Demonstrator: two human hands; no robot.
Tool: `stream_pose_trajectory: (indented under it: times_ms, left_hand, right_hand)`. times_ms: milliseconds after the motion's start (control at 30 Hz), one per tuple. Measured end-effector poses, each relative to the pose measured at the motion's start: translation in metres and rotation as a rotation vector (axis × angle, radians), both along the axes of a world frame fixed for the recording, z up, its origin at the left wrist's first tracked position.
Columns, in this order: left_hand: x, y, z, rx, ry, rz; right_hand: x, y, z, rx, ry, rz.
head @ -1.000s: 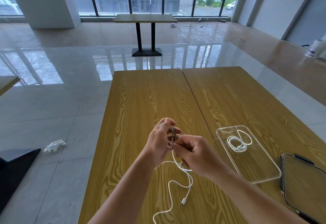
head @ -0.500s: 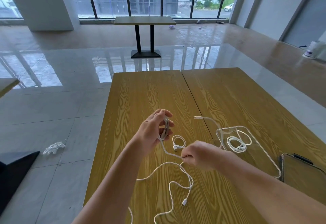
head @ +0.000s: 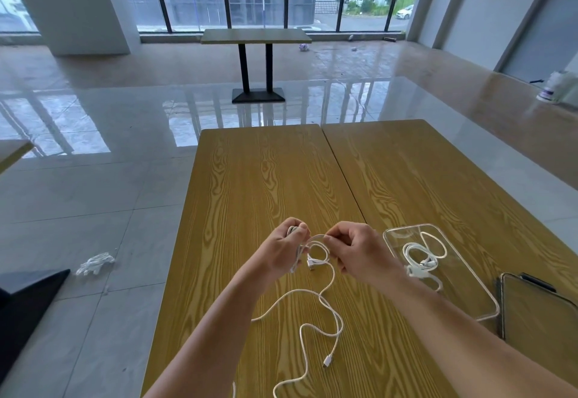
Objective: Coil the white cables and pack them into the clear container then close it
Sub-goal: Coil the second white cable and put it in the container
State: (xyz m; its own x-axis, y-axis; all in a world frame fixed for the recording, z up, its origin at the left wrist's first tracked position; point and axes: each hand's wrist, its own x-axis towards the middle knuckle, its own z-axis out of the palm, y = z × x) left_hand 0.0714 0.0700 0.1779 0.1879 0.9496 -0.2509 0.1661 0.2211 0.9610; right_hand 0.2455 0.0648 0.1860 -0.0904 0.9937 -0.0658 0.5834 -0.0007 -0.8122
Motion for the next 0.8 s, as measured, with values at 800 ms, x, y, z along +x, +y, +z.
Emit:
stream_pose_trajectory:
  times_ms: [800]
  left_hand:
    - [-0.003, 0.003, -0.003, -0.057, -0.254, 0.191]
  right_hand:
    - [0.020, -0.012, 0.000, -0.186, 0.634, 0.095]
